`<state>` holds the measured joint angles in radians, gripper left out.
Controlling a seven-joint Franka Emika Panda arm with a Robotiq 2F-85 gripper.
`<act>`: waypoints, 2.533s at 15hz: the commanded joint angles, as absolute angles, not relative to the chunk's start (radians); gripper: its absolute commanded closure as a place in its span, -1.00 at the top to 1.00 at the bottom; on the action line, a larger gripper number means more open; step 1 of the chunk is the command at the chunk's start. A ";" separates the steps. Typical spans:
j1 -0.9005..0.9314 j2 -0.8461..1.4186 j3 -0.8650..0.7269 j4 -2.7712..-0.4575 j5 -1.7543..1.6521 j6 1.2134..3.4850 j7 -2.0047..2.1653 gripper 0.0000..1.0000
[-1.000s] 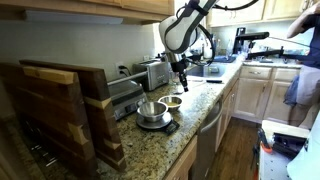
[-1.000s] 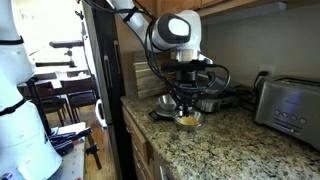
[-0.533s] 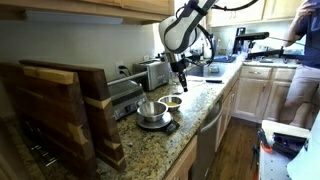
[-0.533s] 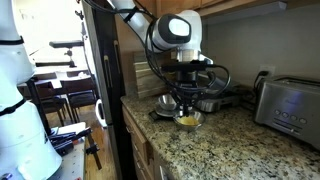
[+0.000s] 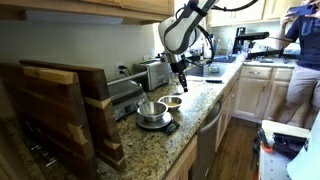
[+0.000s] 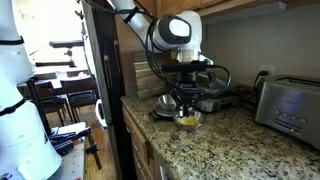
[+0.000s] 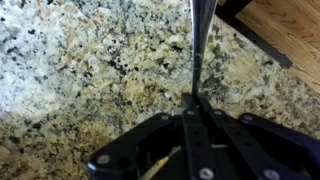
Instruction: Use the silver spoon to scoop out the contents in the right bowl into the left bowl
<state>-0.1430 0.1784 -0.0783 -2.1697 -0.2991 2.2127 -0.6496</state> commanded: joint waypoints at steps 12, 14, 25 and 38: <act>-0.061 0.276 -0.074 -2.030 -0.532 2.045 -0.595 -0.93; -0.055 0.297 -0.071 -2.009 -0.552 2.016 -0.597 -0.93; -0.010 0.458 -0.040 -1.881 -0.700 1.873 -0.624 -0.93; -0.006 0.513 0.004 -1.843 -0.749 1.876 -0.663 -0.93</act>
